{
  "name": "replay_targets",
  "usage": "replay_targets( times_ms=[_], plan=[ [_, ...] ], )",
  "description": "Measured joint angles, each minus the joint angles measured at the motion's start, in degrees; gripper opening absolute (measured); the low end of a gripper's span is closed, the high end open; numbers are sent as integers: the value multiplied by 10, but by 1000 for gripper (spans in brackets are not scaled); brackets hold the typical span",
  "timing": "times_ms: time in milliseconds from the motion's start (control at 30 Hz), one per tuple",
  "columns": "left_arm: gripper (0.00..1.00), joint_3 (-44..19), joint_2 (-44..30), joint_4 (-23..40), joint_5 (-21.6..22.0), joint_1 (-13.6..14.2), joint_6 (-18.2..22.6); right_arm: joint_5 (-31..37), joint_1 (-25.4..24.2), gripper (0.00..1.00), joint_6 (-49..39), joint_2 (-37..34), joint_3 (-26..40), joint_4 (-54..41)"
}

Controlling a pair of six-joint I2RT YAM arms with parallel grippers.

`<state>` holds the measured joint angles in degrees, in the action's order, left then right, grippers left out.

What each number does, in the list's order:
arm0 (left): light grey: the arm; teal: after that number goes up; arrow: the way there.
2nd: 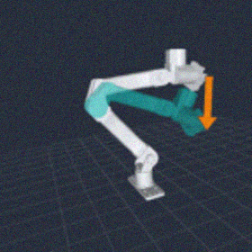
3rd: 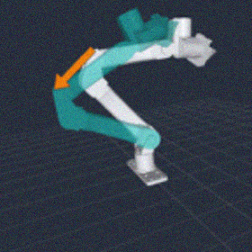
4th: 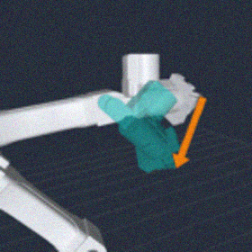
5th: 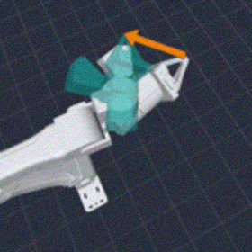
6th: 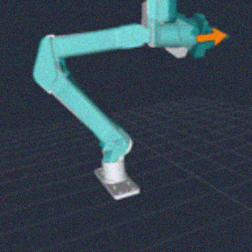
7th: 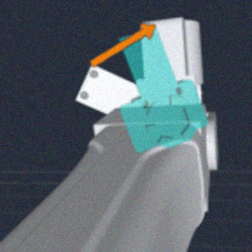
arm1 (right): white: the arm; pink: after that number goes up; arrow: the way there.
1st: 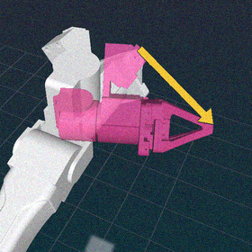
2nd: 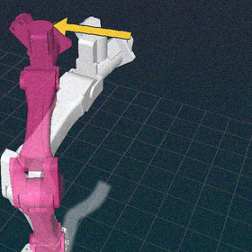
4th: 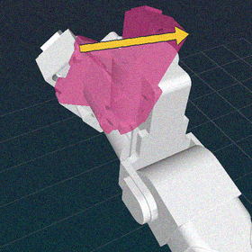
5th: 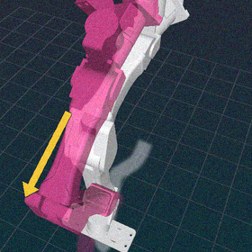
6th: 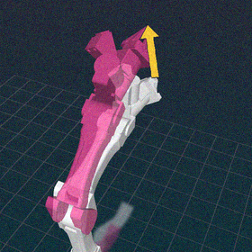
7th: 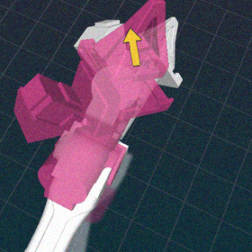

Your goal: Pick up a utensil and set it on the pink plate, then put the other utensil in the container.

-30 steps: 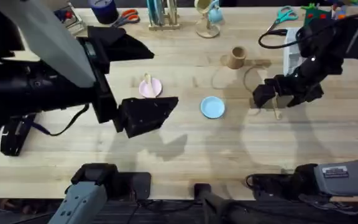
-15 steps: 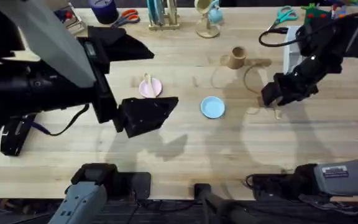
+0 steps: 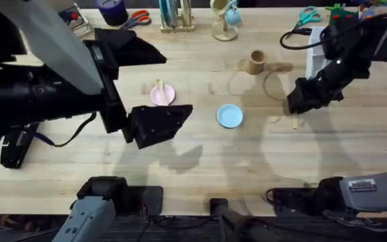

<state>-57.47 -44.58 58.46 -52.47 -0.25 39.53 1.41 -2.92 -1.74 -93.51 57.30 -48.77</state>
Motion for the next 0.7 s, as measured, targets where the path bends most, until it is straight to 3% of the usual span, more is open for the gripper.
replay_targets(
  times_ms=[267,700],
  plan=[
    [990,0,0,0,0,0,0,4,0,31,-10,0,10,2],
    [991,0,0,17,0,0,0,8,0,31,-80,78,156,-7]
  ],
)
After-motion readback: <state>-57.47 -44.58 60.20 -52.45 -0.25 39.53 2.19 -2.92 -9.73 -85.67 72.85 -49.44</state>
